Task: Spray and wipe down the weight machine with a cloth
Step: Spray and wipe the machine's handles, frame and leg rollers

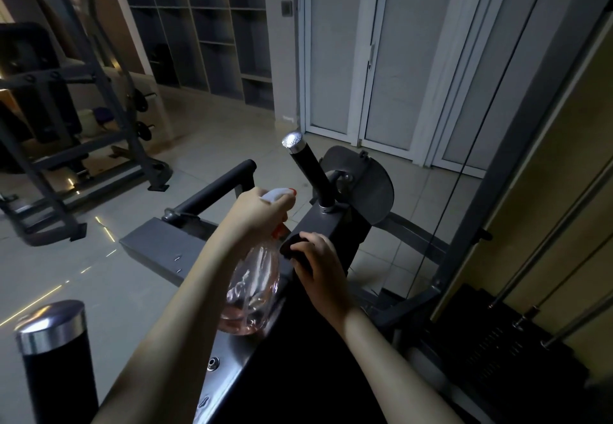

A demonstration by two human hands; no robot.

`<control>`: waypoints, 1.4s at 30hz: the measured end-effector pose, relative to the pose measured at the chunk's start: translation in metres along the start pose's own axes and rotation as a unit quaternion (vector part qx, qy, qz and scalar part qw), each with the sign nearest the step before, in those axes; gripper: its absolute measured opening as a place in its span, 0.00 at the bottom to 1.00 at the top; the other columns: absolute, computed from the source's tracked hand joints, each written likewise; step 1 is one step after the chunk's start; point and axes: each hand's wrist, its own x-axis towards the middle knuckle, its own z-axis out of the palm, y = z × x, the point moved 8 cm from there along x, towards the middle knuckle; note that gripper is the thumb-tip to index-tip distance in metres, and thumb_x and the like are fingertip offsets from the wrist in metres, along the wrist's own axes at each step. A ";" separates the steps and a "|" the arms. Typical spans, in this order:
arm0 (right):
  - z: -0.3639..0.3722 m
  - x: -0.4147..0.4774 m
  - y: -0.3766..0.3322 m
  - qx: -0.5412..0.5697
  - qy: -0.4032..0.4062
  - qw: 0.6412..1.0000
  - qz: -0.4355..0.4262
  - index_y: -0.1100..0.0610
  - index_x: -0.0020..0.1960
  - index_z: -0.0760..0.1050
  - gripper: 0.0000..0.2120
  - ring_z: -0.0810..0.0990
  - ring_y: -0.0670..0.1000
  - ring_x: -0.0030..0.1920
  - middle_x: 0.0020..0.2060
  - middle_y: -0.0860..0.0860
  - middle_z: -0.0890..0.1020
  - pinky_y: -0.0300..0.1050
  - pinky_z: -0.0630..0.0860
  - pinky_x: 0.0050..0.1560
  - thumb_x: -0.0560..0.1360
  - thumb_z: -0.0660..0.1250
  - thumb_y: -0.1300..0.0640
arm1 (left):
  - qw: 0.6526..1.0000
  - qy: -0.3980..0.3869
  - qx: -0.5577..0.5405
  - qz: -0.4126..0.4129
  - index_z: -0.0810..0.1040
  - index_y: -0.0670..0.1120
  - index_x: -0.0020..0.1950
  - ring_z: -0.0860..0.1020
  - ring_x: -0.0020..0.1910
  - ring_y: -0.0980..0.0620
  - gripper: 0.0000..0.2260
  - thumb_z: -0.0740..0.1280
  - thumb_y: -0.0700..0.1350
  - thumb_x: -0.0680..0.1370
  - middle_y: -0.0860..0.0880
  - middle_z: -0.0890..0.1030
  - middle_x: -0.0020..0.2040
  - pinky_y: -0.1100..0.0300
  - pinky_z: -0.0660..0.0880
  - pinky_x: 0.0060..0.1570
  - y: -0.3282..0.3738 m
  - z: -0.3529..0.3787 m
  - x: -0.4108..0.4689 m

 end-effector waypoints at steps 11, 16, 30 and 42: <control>-0.002 0.001 0.000 0.006 -0.034 0.999 0.038 0.59 0.55 0.77 0.19 0.68 0.49 0.66 0.62 0.54 0.75 0.38 0.62 0.63 0.76 0.55 0.49 | 0.983 0.109 -0.097 0.109 0.73 0.30 0.42 0.75 0.29 0.53 0.22 0.62 0.50 0.80 0.37 0.77 0.35 0.66 0.70 0.29 0.012 -0.020 -0.018; -0.008 0.003 -0.008 0.004 -0.009 1.000 0.016 0.60 0.51 0.78 0.17 0.70 0.46 0.59 0.55 0.53 0.78 0.36 0.66 0.58 0.76 0.56 0.50 | 0.985 0.098 -0.111 0.093 0.73 0.32 0.43 0.77 0.34 0.50 0.19 0.63 0.49 0.80 0.41 0.79 0.36 0.57 0.71 0.38 0.014 -0.017 -0.020; -0.047 0.081 0.066 0.359 0.193 0.843 0.352 0.47 0.69 0.67 0.16 0.70 0.49 0.64 0.66 0.46 0.70 0.46 0.68 0.63 0.82 0.54 0.51 | 0.985 0.071 -0.111 0.112 0.70 0.32 0.42 0.76 0.31 0.55 0.22 0.62 0.53 0.77 0.33 0.78 0.41 0.56 0.69 0.38 0.012 -0.017 -0.015; -0.010 0.080 0.107 0.148 0.057 0.935 0.316 0.38 0.66 0.63 0.15 0.78 0.53 0.56 0.57 0.48 0.79 0.56 0.76 0.56 0.82 0.51 0.48 | 0.985 0.079 -0.121 0.097 0.73 0.35 0.42 0.75 0.34 0.52 0.18 0.63 0.51 0.79 0.36 0.78 0.39 0.57 0.68 0.36 0.006 -0.015 -0.010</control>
